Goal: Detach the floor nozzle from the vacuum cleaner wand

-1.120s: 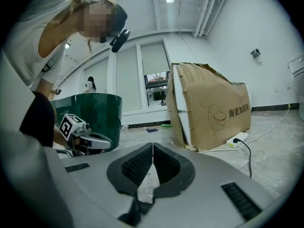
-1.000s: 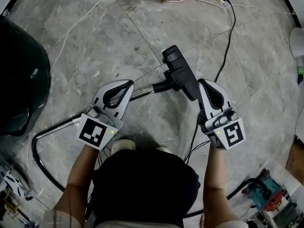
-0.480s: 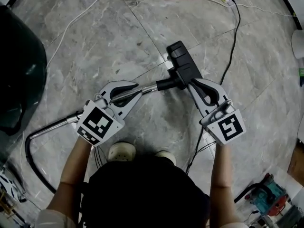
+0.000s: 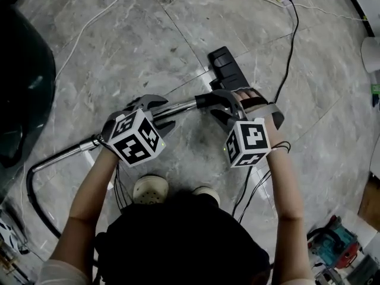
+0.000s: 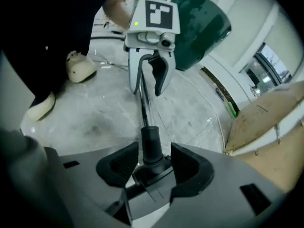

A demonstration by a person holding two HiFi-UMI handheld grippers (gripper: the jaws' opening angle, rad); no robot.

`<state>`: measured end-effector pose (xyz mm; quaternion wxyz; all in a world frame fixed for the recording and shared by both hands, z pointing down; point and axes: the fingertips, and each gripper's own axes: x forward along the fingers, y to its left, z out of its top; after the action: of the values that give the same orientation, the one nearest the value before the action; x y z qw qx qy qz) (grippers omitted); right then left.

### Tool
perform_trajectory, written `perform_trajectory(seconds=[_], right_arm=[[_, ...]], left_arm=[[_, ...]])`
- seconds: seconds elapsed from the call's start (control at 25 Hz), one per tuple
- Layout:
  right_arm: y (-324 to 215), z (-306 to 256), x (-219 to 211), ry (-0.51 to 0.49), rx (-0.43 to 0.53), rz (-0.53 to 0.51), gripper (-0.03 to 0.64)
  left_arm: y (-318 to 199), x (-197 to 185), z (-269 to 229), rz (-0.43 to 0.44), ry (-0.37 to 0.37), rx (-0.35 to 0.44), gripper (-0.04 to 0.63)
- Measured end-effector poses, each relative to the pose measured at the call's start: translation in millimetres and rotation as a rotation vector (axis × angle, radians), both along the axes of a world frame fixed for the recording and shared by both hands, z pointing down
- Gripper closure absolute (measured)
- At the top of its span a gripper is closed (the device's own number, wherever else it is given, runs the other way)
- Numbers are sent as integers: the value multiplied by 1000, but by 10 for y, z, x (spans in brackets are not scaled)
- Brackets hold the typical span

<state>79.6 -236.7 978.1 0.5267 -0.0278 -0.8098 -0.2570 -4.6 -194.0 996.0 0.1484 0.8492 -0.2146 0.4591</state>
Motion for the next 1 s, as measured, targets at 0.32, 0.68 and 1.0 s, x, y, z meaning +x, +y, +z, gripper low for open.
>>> perform_trajectory(seconds=[0.32, 0.68, 1.0], right_arm=[[-75, 482, -137, 249, 161, -115, 419], [-92, 508, -171, 206, 178, -75, 433], [-616, 489, 634, 254, 149, 145, 433]], left_arm=[[59, -139, 395, 35, -233, -24, 395], [97, -113, 356, 55, -200, -38, 434], [136, -711, 296, -50, -311, -59, 436]])
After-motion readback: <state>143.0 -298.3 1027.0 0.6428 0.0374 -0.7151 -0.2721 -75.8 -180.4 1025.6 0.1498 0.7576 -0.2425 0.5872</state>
